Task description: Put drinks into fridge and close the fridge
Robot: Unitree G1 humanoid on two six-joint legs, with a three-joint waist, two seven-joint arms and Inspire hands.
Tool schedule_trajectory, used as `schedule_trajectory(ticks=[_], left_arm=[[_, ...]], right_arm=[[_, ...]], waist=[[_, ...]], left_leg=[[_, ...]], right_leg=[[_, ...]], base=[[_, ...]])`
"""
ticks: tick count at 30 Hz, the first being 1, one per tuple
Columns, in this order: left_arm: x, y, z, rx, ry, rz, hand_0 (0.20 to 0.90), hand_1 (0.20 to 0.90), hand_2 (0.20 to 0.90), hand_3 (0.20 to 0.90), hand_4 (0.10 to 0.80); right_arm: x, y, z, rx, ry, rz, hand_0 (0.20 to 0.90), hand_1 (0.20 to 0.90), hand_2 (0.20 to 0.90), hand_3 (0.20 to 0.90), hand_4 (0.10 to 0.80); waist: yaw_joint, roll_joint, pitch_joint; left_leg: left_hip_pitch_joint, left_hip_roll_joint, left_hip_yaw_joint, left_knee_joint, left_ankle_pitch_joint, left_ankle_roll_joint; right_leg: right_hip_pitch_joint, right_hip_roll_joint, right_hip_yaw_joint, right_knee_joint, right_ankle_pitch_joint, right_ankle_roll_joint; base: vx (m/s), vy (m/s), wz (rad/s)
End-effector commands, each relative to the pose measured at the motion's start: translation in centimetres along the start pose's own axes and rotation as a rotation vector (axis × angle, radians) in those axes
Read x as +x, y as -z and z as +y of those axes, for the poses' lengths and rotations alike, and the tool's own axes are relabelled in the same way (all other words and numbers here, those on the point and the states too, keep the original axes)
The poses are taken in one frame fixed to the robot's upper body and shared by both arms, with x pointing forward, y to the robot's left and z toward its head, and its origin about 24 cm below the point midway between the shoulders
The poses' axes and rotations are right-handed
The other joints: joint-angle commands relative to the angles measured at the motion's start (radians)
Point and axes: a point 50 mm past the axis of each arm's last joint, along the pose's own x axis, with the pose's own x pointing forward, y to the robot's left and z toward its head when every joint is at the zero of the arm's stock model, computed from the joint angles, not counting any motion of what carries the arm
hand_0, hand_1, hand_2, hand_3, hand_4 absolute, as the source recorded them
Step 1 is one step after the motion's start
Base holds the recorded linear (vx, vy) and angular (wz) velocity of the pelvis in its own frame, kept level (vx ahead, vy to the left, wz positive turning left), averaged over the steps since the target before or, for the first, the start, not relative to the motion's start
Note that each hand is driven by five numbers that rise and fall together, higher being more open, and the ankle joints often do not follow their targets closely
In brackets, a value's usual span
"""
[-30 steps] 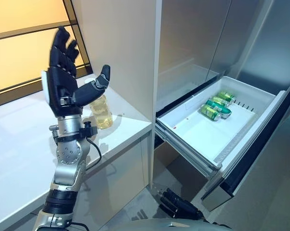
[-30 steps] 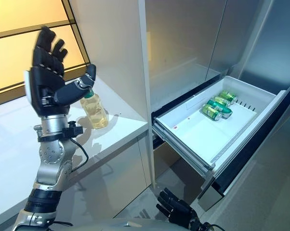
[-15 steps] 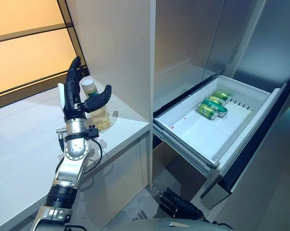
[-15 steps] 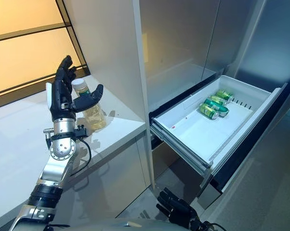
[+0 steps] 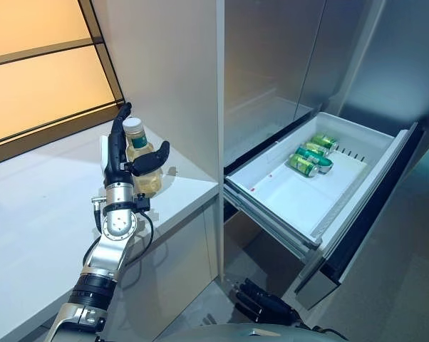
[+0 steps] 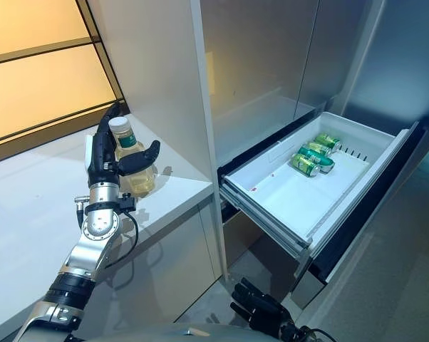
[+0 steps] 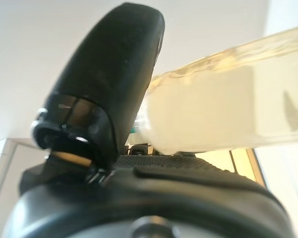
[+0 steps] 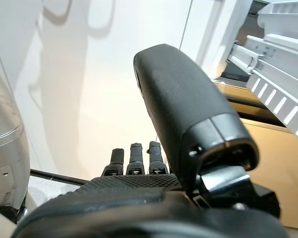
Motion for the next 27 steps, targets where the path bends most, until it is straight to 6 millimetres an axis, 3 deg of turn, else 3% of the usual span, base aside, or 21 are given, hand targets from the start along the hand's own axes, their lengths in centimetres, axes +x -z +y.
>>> schedule_trajectory(ticks=[1, 7, 8, 9, 10, 16, 21, 25, 27], left_arm=[[3.2, -3.5, -0.7, -0.077, -0.026, -0.176, 0.9, 0.9, 0.9, 0.9, 0.8], [3.1, -2.8, -0.8, -0.083, -0.039, -0.15, 0.9, 0.9, 0.9, 0.9, 0.8], [3.0, -2.7, -0.8, -0.091, -0.042, -0.148, 0.836, 0.836, 0.836, 0.826, 0.726], [3.0, -2.7, -0.7, -0.097, -0.043, -0.148, 0.836, 0.836, 0.836, 0.826, 0.726], [3.0, -2.7, -0.7, -0.122, -0.054, -0.146, 0.3, 0.3, 0.3, 0.2, 0.1], [2.8, -3.5, -0.5, -0.255, -0.076, -0.186, 0.3, 0.3, 0.3, 0.2, 0.1], [2.6, -5.6, -0.5, -0.401, -0.05, -0.283, 0.3, 0.3, 0.3, 0.2, 0.1], [2.0, -8.3, -0.4, -0.586, 0.043, -0.424, 0.3, 0.3, 0.3, 0.2, 0.1], [1.1, -10.9, -0.7, -0.683, 0.157, -0.553, 0.3, 0.3, 0.3, 0.2, 0.1]], right_arm=[[-0.2, 2.3, -0.2, 0.032, -0.023, 0.093, 0.9, 0.9, 0.9, 0.9, 0.8], [-0.3, 2.1, -0.3, 0.029, -0.022, 0.094, 0.9, 0.9, 0.9, 0.9, 0.8], [-0.3, 2.1, -0.3, 0.028, -0.021, 0.094, 0.9, 0.9, 0.9, 0.9, 0.8], [-0.3, 2.1, -0.3, 0.028, -0.021, 0.095, 0.9, 0.9, 0.9, 0.9, 0.8], [-0.3, 2.1, -0.3, 0.029, -0.022, 0.095, 0.9, 0.9, 0.9, 0.9, 0.8], [-0.1, 1.9, 0.0, 0.004, -0.049, 0.084, 0.9, 0.9, 0.9, 0.9, 0.8], [0.9, -0.1, 1.6, -0.143, -0.11, 0.021, 0.9, 0.9, 0.9, 0.9, 0.8], [2.1, -1.9, 4.6, -0.386, -0.212, -0.008, 0.9, 0.9, 0.9, 0.9, 0.8], [2.7, -3.4, 8.3, -0.517, -0.337, -0.076, 0.9, 0.9, 0.9, 0.9, 0.8]], waist=[[-0.009, -0.019, -0.027], [-0.012, -0.019, -0.025], [-0.012, -0.019, -0.024], [-0.012, -0.019, -0.024], [-0.012, -0.02, -0.024], [-0.01, -0.021, -0.021], [-0.004, -0.024, -0.013], [-0.001, -0.03, -0.004], [0.001, -0.04, 0.005]], left_leg=[[0.03, -0.04, 0.071, 0.006, -0.09, 0.043], [0.032, -0.04, 0.072, 0.006, -0.09, 0.042], [0.032, -0.04, 0.072, 0.006, -0.09, 0.042], [0.032, -0.04, 0.072, 0.006, -0.09, 0.042], [0.033, -0.04, 0.071, 0.006, -0.091, 0.042], [0.035, -0.041, 0.066, 0.006, -0.09, 0.042], [0.034, -0.041, 0.056, 0.006, -0.088, 0.042], [0.029, -0.042, 0.048, 0.006, -0.086, 0.043], [0.022, -0.042, 0.04, 0.006, -0.082, 0.042]], right_leg=[[-0.021, -0.006, 0.004, 0.017, 0.032, 0.023], [-0.02, -0.007, 0.007, 0.018, 0.031, 0.024], [-0.021, -0.006, 0.008, 0.019, 0.031, 0.024], [-0.021, -0.006, 0.008, 0.019, 0.031, 0.025], [-0.02, -0.006, 0.008, 0.019, 0.031, 0.025], [-0.019, -0.007, 0.01, 0.022, 0.03, 0.023], [-0.018, -0.007, 0.007, 0.022, 0.031, 0.021], [-0.02, -0.007, 0.007, 0.021, 0.032, 0.018], [-0.023, -0.007, 0.007, 0.02, 0.035, 0.018]], base=[[0.0, 0.0, 0.0], [0.0, 0.0, 0.0], [0.0, 0.0, 0.0], [0.0, 0.0, 0.0], [0.0, 0.0, 0.0], [0.0, 0.0, 0.0], [0.0, 0.0, 0.0], [-0.029, -0.022, 0.01], [-0.058, -0.06, -0.02]])
